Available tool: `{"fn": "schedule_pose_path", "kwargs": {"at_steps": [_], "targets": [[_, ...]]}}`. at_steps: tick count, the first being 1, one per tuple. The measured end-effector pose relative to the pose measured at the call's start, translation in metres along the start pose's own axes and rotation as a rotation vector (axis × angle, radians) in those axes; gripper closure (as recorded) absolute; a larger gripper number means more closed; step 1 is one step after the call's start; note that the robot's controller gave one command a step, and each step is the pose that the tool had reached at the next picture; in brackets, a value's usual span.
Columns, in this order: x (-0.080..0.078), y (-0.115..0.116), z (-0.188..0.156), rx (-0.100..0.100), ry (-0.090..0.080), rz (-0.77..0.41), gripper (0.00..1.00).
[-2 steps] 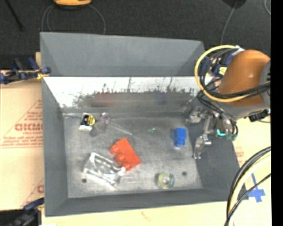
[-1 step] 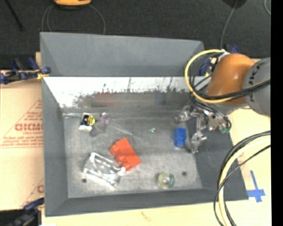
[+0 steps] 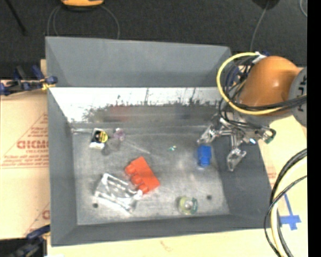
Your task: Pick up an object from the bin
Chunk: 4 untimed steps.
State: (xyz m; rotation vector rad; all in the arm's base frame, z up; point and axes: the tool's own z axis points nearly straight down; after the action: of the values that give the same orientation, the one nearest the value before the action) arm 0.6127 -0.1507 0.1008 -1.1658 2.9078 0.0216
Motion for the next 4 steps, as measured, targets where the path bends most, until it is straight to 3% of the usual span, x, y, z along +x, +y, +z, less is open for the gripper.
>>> {"fn": "schedule_pose_path", "kwargs": {"at_steps": [1,2,3,4], "targets": [[-0.027,0.003,-0.01,0.004,0.006,-0.487,0.0],[-0.041,0.001,0.024,0.002,-0.022,-0.803,0.0],[-0.042,0.011,0.026,-0.003,-0.018,-1.059,0.0],[-0.036,0.001,0.024,0.011,-0.002,-1.055,1.0]]}}
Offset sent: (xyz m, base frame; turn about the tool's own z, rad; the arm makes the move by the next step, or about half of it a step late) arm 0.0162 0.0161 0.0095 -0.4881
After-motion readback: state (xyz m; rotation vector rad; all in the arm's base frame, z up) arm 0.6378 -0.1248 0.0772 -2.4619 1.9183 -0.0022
